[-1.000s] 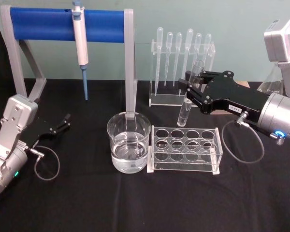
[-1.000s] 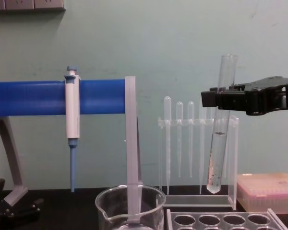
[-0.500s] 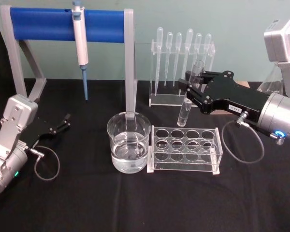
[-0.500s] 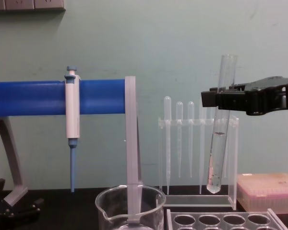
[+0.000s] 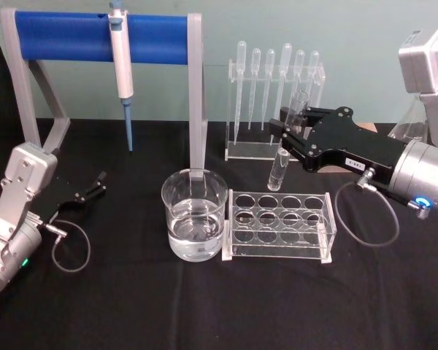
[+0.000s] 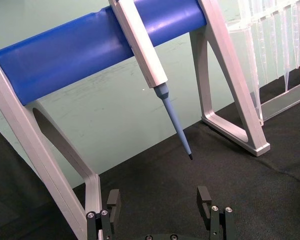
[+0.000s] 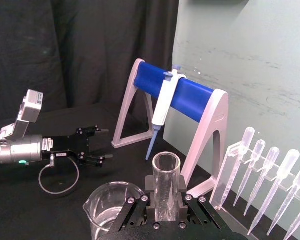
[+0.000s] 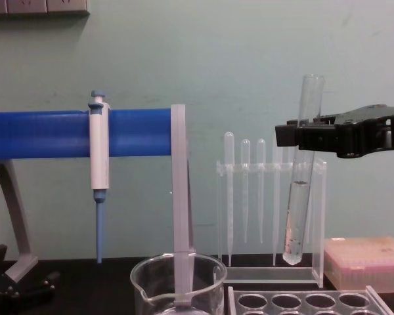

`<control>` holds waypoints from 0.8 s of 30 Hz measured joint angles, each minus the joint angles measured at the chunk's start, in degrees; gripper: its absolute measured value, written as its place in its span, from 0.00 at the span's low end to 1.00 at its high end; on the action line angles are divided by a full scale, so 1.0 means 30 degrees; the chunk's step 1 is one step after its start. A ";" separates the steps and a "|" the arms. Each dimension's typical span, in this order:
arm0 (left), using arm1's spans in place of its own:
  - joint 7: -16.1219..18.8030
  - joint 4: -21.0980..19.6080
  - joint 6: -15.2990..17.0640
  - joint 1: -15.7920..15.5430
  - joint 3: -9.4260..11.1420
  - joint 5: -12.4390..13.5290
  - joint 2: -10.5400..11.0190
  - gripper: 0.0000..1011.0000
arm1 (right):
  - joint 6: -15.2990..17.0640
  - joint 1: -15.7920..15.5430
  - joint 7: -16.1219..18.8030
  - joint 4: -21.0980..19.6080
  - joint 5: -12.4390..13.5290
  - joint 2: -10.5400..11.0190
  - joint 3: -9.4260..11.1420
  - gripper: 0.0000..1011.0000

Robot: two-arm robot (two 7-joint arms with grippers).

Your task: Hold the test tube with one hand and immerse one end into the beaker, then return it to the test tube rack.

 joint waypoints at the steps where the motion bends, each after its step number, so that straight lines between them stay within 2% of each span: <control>1: 0.0000 0.0000 0.0000 0.0000 0.0000 0.0000 0.0000 0.99 | 0.0000 0.0000 0.0001 0.0001 -0.0001 0.0001 0.0001 0.22; 24: 0.0001 0.0000 0.0001 0.0000 -0.0001 0.0000 0.0000 0.99 | 0.0000 0.0000 0.0000 0.0000 -0.0001 0.0000 0.0001 0.22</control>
